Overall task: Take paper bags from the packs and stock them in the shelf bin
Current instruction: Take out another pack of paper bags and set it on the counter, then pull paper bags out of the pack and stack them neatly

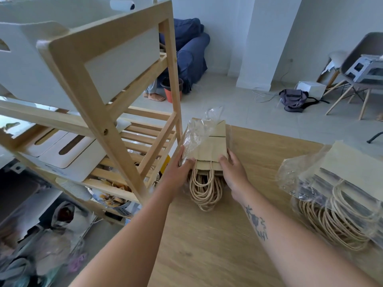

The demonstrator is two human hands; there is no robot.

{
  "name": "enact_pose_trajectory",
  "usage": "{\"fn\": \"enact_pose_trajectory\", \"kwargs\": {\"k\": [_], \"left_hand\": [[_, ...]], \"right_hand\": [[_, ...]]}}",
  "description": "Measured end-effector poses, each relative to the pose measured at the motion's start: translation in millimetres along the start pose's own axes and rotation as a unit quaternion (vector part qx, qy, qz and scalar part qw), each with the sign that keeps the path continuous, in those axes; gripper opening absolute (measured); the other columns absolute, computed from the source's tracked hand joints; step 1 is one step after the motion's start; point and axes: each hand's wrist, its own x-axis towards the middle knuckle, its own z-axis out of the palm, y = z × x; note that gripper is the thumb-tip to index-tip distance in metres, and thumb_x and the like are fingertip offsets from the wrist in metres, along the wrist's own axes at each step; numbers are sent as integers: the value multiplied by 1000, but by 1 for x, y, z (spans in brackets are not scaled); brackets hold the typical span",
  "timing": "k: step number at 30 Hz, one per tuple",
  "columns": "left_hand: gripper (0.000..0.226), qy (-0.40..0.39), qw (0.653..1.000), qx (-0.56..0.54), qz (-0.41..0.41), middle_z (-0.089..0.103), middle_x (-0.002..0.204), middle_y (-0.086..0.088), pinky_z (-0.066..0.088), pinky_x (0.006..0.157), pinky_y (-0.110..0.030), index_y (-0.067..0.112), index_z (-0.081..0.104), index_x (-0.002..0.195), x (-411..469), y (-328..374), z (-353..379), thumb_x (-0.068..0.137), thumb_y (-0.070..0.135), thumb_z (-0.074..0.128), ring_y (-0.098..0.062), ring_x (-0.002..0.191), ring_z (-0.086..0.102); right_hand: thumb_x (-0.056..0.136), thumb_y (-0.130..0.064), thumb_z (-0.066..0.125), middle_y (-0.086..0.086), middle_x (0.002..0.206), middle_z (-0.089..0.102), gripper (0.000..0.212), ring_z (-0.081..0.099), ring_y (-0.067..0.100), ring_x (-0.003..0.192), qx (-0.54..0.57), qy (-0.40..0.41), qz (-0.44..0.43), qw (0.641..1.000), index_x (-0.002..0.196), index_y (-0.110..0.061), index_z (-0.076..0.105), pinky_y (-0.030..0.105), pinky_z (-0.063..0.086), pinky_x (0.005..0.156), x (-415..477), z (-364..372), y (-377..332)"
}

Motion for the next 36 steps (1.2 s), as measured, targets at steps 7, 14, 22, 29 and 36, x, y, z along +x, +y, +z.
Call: {"fn": "enact_pose_trajectory", "kwargs": {"k": [7,14,22,29,36], "left_hand": [[65,30,998,32,42,46,150,11,36,113,-46,46,35,146,-10,8,-11,88,66,53,-12,137,42],[53,75,983,164,42,44,150,6,37,109,-36,30,35,149,-62,-46,-26,101,50,38,-14,137,42],[54,41,841,515,158,37,157,1,18,122,-39,21,45,147,-84,-103,-36,99,43,35,-20,148,27],[56,48,830,528,173,43,153,-2,23,121,-40,20,54,141,-80,-108,-36,94,44,33,-21,145,33],[52,46,835,517,185,48,150,-5,24,119,-40,18,59,135,-82,-107,-38,93,41,38,-23,142,39]], "right_hand": [[91,-60,52,-3,155,34,69,35,19,141,-106,35,-51,992,151,-32,32,45,35,114,-16,-5,-3],[89,8,46,-2,154,34,66,33,23,134,-408,-10,-314,857,145,-28,44,29,33,106,-54,-22,10],[81,-19,72,-2,163,16,67,18,34,143,-604,-109,-318,723,141,-30,44,52,36,110,-64,-22,0],[79,-19,75,7,147,46,43,36,36,135,-637,-102,-332,689,119,-12,62,55,42,102,-70,-14,-4],[73,-17,80,1,117,64,41,52,33,114,-635,-84,-359,679,111,-13,67,51,48,92,-77,-10,-1]]}}
